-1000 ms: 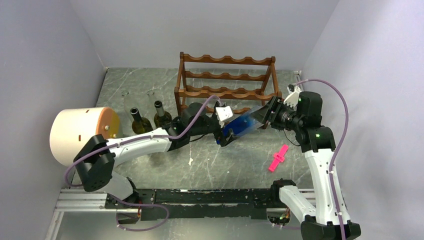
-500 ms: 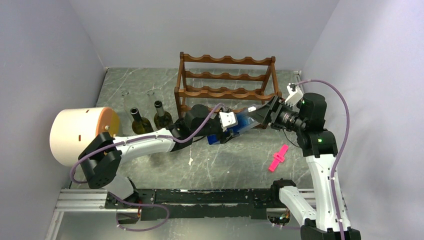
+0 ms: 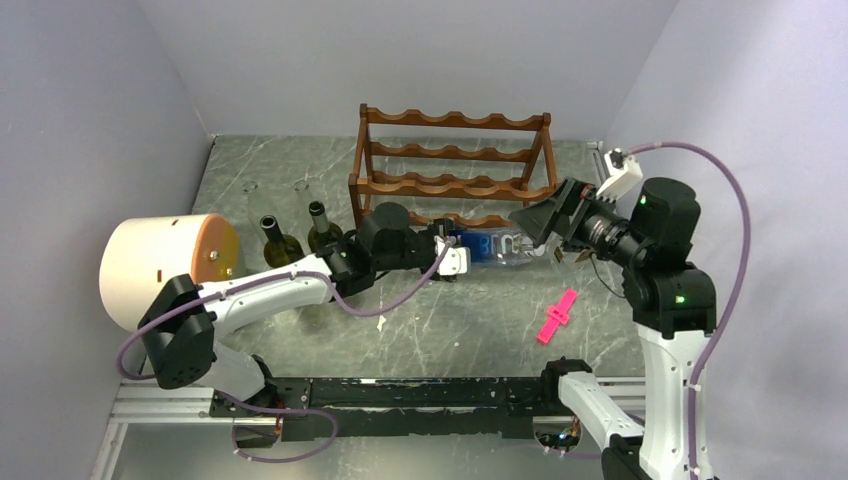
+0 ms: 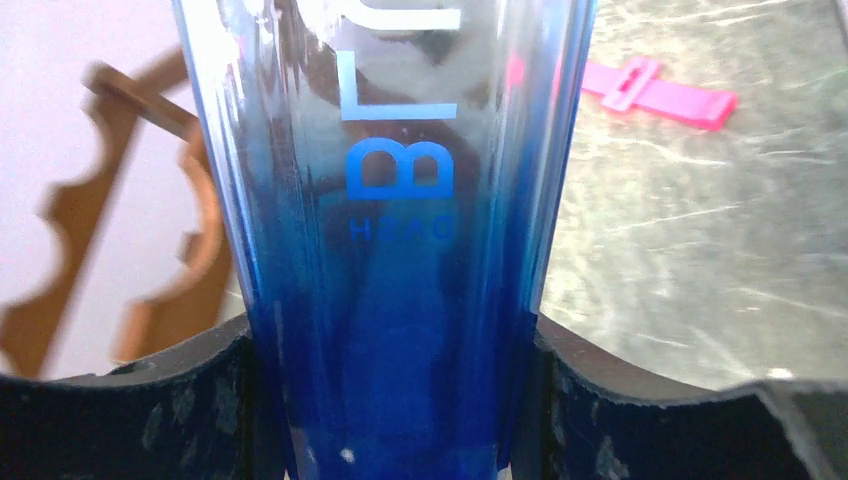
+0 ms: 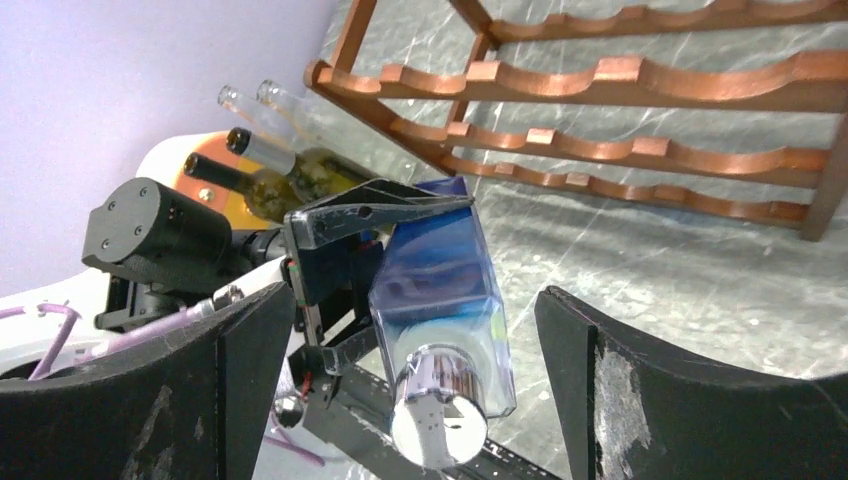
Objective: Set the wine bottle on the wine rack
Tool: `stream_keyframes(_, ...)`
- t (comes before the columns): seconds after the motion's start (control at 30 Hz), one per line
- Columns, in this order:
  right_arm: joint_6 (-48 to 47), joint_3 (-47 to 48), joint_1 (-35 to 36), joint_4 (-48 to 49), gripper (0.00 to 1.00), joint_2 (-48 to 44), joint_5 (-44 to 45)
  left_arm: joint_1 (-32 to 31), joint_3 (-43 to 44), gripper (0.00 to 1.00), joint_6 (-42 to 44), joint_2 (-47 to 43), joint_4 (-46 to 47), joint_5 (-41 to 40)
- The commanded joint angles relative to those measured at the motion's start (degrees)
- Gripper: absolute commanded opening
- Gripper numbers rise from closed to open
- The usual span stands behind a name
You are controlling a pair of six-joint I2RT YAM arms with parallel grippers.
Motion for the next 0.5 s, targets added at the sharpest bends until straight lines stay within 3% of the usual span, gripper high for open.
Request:
stream_keyframes(0.0,-3.7,8.8,0.2,-6.3,0.94,3.3,4.9,0.0,10.3,0.07,18.2,-2.3,2.9,-1.7)
stream_keyframes(0.2,-8.6,10.3,1.5,-7.1,0.94,4.8,5.7,0.0,13.3,0.07,34.9,-1.4,-0.2,-1.5)
stream_keyframes(0.47,-12.4,8.0,6.9,-7.1,1.0,5.1,0.7,0.0,15.4,0.07,49.4,-1.4,-4.6,1.3)
